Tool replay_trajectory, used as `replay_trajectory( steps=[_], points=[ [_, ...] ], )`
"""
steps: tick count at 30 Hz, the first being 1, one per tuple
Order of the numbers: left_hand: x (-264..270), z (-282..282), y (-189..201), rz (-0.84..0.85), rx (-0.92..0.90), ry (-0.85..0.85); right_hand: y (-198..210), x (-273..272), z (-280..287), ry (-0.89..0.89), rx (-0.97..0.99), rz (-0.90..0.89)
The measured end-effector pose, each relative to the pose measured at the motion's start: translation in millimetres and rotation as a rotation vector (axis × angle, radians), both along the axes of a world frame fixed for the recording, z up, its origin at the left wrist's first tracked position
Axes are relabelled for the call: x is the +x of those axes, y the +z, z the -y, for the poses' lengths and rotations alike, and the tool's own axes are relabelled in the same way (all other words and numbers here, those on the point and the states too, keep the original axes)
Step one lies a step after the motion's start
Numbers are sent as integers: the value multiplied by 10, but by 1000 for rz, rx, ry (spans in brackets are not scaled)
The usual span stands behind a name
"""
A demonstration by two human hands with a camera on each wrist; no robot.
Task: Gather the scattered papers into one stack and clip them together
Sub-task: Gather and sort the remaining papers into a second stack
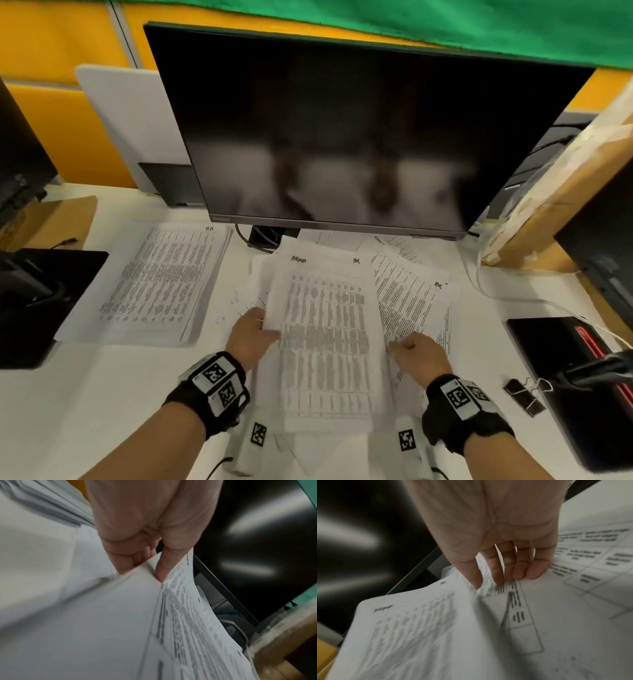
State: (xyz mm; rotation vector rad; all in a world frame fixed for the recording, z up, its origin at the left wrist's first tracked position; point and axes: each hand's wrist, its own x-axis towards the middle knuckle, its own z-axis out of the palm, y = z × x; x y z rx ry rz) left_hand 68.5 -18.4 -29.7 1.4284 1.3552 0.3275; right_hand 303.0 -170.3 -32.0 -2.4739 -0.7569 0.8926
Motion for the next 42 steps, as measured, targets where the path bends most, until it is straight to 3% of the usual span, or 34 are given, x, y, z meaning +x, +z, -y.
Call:
replay_trajectory(
  steps=[3, 7, 11, 15, 19, 23, 28, 33, 38, 42],
  points=[
    [-318, -164, 85, 35, -2, 86, 26, 39, 15, 21, -50, 37],
    [-815, -347, 161, 6, -124, 76, 127, -83, -67, 114, -9, 60],
    [-1111, -403, 141, 7, -127, 123, 51, -347, -212, 211, -1, 22],
    [-1259, -417, 69, 4, -97, 168, -49, -578, -296, 350, -209, 246],
    [-1359, -435, 40, 31, -75, 239, 3, -586, -295, 243, -121, 125],
    [-1408, -429, 93, 127, -147, 288, 97, -380, -174, 1, -45, 140],
    [-1326, -470, 65, 183, -222, 233, 2, -205, -92, -136, -449, 272],
    [-1144, -502, 1, 235, -232, 213, -18, -243, -118, -396, -107, 164],
    [-1091, -486, 23, 252, -282, 79, 179, -291, -23, -342, 115, 240],
    [-1142, -551, -3, 217, -210, 115, 522, -132, 147, -440, 294, 211]
  ],
)
